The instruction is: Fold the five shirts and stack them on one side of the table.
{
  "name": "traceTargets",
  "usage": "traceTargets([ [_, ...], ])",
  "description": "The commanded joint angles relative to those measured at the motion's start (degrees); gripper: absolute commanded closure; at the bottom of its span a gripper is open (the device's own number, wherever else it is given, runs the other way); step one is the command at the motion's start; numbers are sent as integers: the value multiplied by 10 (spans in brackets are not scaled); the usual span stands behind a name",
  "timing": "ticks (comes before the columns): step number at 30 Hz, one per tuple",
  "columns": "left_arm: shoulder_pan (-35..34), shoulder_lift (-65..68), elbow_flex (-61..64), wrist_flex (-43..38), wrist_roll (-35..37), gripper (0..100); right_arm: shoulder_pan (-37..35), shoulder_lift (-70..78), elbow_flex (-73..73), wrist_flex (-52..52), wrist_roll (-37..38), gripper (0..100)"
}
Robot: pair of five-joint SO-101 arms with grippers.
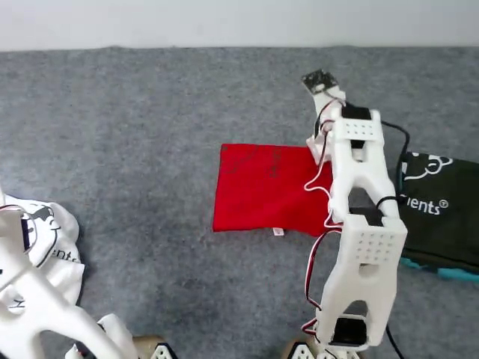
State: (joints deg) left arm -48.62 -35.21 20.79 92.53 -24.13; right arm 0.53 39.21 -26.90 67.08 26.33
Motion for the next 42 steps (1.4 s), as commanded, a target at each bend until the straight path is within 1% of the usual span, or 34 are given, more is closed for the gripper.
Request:
traceTargets([
  [1, 1, -11, -2, -6, -5, 986, -40, -62, -69, 83, 1, 980],
  [6, 0, -11, -2, -6, -5, 986, -87, -102, -80, 204, -11, 980],
  [11, -1, -11, 2, -6, -5, 986, -95, -106, -80, 293, -107, 976],
  [12, 0, -12, 7, -6, -5, 986, -98, -106, -80, 307, -123, 962],
  [14, 0, -14, 23, -6, -5, 986, -101, -106, -80, 331, -170, 890],
  [18, 0, -14, 44, -7, -5, 986, -95, -105, -80, 349, -305, 657],
  [19, -1, -14, 44, -7, -5, 986, -92, -104, -80, 349, -331, 614],
  [21, -2, -15, 42, -7, -5, 986, -89, -96, -80, 340, -352, 573],
  [36, -3, -15, 39, -6, -6, 986, -71, 99, -83, 313, -352, 617],
  [39, -3, -15, 40, -6, -6, 986, -85, 116, -83, 306, -341, 682],
  [42, -3, -15, 40, -6, -6, 986, -106, 127, -83, 303, -298, 781],
])
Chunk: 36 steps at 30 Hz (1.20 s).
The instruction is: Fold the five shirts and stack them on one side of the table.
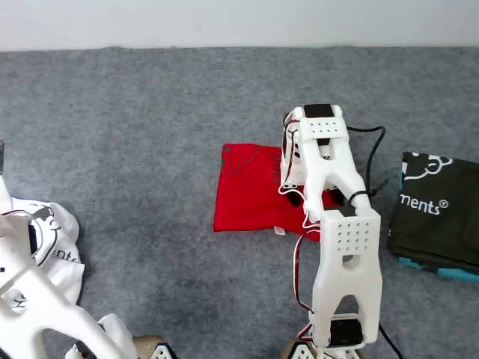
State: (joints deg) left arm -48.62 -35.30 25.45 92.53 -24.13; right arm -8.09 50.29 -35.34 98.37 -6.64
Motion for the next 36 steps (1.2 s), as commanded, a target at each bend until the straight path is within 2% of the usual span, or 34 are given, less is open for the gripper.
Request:
traceTargets([
  [1, -3, -14, -7, -6, -6, 986, -24, 19, 2, -10, 45, 821],
  [5, -3, -14, -7, -6, -6, 986, -24, 14, 2, -7, 99, 988],
  [9, -3, -14, -7, -6, -6, 986, -3, -14, 2, 13, 142, 989],
  [13, -2, -14, -7, -6, -6, 986, 32, -65, 2, 37, 237, 988],
  [15, -2, -14, -7, -6, -6, 986, 54, -84, 2, 41, 325, 988],
  [21, -2, -14, -7, -6, -6, 986, 122, -97, 1, 29, 682, 988],
  [25, 0, -14, -7, -6, -6, 986, 144, -102, 0, -44, 821, 989],
  [29, 0, -14, -7, -7, -6, 986, 136, -100, -27, -118, 870, 989],
  [36, 1, -14, -7, -10, -6, 986, 101, -101, -39, -175, 853, 980],
])
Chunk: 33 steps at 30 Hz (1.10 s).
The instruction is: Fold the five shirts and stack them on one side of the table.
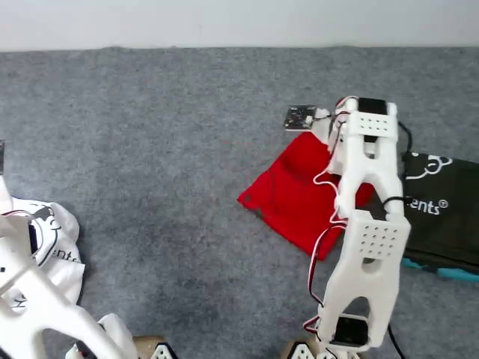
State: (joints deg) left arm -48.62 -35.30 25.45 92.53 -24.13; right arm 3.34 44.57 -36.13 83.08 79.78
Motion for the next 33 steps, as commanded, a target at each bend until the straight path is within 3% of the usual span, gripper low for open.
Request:
traceTargets([
  [1, 1, -14, -7, -10, -6, 986, -15, -45, -32, -23, -30, 960],
  [6, 1, -14, -7, -11, -6, 986, -8, -51, -76, -15, -168, 749],
  [12, 1, -14, -7, -11, -6, 986, -22, -67, -134, 34, -359, 732],
  [15, 1, -14, -7, -11, -6, 986, -26, -73, -156, 83, -446, 789],
  [19, 1, -14, -7, -11, -6, 986, -36, -69, -162, 131, -505, 998],
  [21, 1, -14, -7, -11, -6, 986, -47, -65, -161, 146, -547, 957],
  [24, 1, -14, -7, -11, -6, 986, -70, -42, -163, 124, -608, 994],
  [33, 1, -14, -7, -10, -7, 986, -132, 80, -164, -73, -628, 990],
])
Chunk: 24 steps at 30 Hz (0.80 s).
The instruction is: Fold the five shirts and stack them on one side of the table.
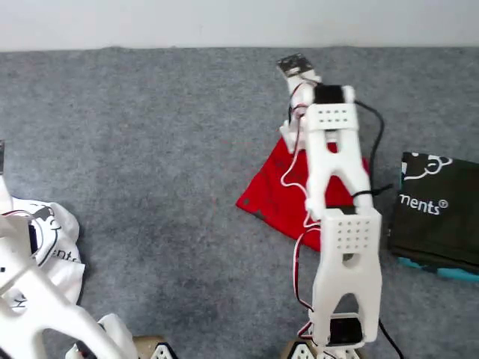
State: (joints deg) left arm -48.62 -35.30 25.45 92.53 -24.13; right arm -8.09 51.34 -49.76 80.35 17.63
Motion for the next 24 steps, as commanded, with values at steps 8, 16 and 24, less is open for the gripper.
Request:
traceTargets([
  [8, 1, -14, -7, -9, -7, 986, -46, 58, -31, -90, -5, 990],
  [16, 1, -14, -7, -8, -7, 986, -32, -8, -118, 88, 6, 990],
  [24, 1, -14, -7, -7, -7, 986, -7, -65, -182, 228, -129, 990],
])
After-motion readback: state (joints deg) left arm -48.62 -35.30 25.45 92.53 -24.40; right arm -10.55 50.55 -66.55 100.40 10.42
